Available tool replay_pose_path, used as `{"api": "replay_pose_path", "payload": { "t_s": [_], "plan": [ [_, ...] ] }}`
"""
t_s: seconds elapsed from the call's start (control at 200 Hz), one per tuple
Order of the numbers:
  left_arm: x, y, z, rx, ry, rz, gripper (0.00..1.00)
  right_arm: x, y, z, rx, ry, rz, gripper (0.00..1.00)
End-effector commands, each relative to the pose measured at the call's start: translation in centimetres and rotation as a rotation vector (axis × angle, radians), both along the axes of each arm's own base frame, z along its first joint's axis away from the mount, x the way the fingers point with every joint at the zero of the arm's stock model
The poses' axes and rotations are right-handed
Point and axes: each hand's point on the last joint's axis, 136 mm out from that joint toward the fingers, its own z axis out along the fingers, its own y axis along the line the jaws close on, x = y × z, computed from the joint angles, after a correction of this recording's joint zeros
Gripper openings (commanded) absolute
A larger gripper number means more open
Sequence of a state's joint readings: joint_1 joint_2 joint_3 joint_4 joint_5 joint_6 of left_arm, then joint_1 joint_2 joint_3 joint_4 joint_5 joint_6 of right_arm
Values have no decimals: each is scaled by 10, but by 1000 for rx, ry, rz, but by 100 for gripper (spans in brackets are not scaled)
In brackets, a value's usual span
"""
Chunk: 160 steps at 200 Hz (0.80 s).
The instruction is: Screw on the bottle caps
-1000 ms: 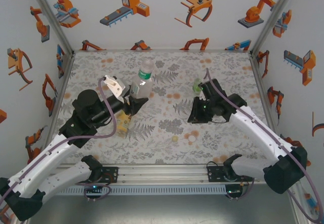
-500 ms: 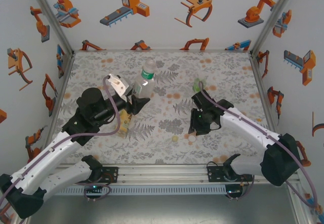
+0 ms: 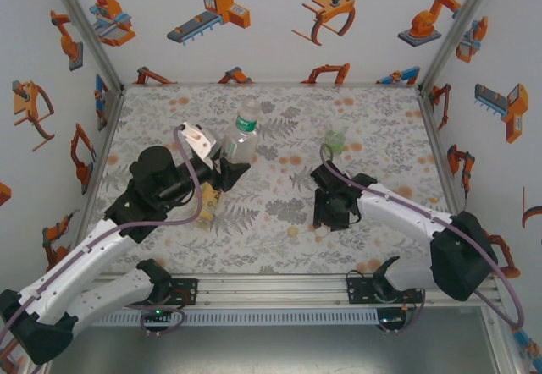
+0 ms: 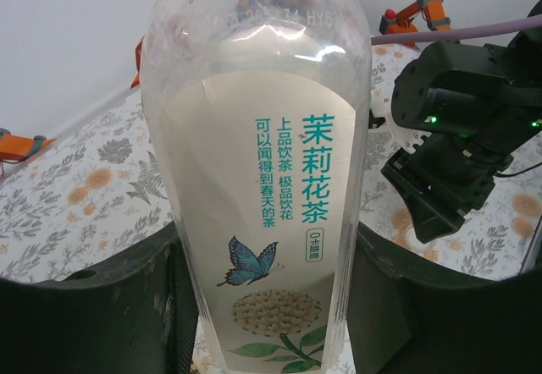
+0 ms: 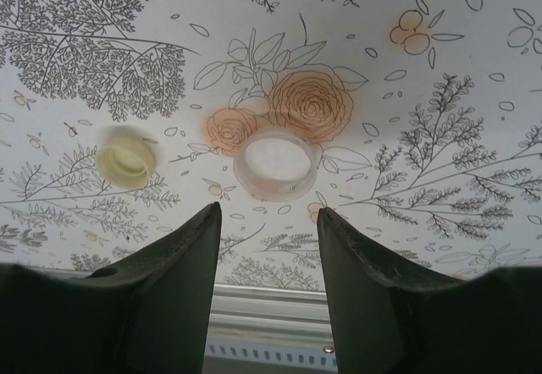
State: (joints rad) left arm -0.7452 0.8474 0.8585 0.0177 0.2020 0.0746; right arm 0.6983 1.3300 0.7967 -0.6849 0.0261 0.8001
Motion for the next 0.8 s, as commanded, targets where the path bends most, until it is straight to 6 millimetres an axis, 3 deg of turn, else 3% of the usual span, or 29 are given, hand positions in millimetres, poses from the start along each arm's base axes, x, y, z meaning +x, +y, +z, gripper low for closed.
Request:
{"api": "replay_pose_path", "payload": {
  "t_s": [0.0, 0.796],
  "plan": [
    [0, 1, 16, -26, -6, -3, 0, 6, 3, -4, -9, -33, -17, 48],
    [3, 6, 14, -30, 8, 34, 0, -1, -4, -20, -86, 7, -4, 49]
  ]
}}
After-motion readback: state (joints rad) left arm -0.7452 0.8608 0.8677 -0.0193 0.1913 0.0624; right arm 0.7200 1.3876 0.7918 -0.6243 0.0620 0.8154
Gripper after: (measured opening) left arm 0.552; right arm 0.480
